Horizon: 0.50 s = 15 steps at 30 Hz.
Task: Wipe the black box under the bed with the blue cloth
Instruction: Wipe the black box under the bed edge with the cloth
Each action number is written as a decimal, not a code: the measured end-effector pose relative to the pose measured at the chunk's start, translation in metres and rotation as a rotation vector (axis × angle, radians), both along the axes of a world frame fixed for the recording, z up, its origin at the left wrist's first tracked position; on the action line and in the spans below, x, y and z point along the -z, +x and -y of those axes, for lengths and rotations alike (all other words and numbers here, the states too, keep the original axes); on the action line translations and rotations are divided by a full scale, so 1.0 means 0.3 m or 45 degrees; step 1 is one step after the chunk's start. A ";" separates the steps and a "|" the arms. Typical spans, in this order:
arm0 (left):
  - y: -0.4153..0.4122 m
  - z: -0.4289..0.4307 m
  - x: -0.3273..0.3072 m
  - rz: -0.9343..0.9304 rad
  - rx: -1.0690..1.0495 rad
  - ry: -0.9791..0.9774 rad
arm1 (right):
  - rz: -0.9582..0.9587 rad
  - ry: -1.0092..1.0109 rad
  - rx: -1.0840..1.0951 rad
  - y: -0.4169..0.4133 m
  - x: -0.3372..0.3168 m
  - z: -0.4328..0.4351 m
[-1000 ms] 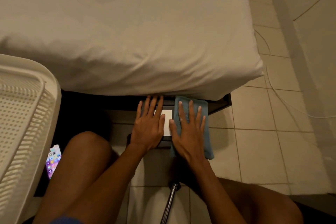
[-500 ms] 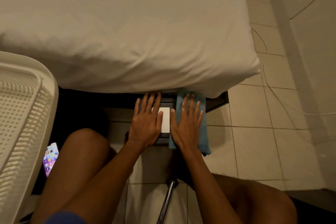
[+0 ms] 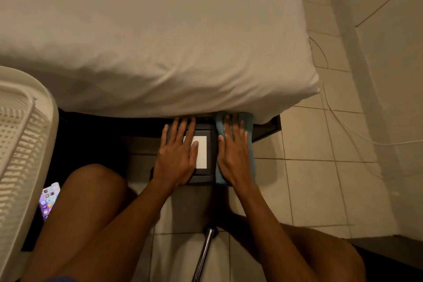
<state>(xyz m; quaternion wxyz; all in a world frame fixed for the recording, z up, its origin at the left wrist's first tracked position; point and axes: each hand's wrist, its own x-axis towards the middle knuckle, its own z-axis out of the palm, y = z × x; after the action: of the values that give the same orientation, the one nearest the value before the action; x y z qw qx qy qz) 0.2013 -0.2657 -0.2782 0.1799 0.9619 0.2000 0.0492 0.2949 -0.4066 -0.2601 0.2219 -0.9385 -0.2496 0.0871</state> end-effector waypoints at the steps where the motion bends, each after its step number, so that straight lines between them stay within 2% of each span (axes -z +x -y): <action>1: 0.001 -0.001 0.000 -0.004 -0.004 -0.006 | 0.013 0.017 0.035 -0.022 0.000 0.004; 6: 0.003 0.001 0.002 -0.022 -0.007 -0.006 | 0.043 0.088 0.028 -0.147 -0.003 -0.010; 11: 0.002 -0.001 0.000 -0.002 0.001 -0.011 | 0.035 -0.114 0.057 -0.082 -0.010 -0.031; 15: 0.001 -0.001 -0.003 0.008 -0.006 -0.024 | 0.040 -0.104 0.110 -0.088 -0.006 -0.037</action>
<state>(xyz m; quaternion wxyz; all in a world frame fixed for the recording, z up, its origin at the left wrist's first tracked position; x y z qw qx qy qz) 0.2015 -0.2655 -0.2773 0.1894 0.9595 0.2022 0.0506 0.2685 -0.3954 -0.2583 0.1832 -0.9579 -0.2086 0.0729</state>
